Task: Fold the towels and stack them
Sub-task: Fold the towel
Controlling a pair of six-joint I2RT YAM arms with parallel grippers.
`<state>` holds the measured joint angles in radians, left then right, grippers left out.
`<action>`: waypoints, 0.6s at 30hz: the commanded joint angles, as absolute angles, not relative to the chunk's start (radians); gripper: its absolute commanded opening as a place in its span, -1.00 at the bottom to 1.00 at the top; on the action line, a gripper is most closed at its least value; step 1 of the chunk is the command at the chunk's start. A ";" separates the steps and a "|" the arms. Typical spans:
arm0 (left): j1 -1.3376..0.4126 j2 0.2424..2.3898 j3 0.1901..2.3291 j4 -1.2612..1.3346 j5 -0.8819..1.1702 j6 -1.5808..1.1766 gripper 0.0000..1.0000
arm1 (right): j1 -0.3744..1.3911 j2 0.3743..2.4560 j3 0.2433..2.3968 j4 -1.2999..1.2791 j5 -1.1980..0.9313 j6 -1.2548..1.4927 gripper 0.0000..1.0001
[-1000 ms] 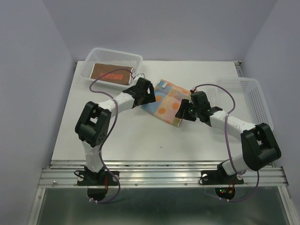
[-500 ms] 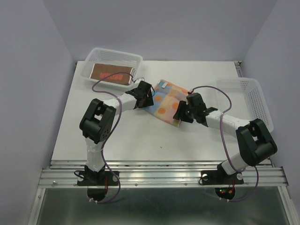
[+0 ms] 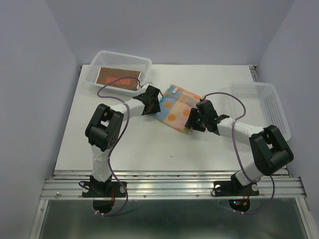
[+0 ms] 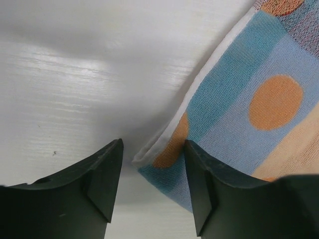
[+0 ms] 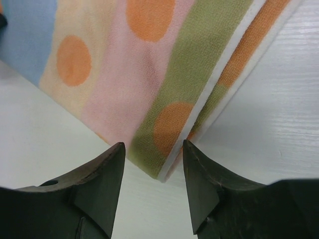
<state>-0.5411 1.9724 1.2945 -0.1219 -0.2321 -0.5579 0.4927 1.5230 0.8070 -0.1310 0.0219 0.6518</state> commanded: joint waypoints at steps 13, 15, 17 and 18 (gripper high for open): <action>-0.532 1.960 1.324 -0.100 -0.203 -0.537 -0.66 | 0.502 1.568 0.810 -0.065 0.068 0.667 -0.29; -0.532 1.948 1.309 -0.095 -0.195 -0.538 -0.93 | 0.503 1.531 0.793 -0.048 0.057 0.670 -0.54; -0.532 1.936 1.293 -0.084 -0.184 -0.540 -1.00 | 0.512 1.502 0.770 -0.046 0.052 0.664 -0.64; -0.532 1.921 1.284 -0.075 -0.173 -0.546 -1.00 | 0.517 1.484 0.764 -0.048 0.040 0.661 -0.68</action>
<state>-0.5346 1.9812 1.3018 -0.1028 -0.1909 -0.5476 0.4946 1.5692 0.7975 -0.1032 0.0513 0.6647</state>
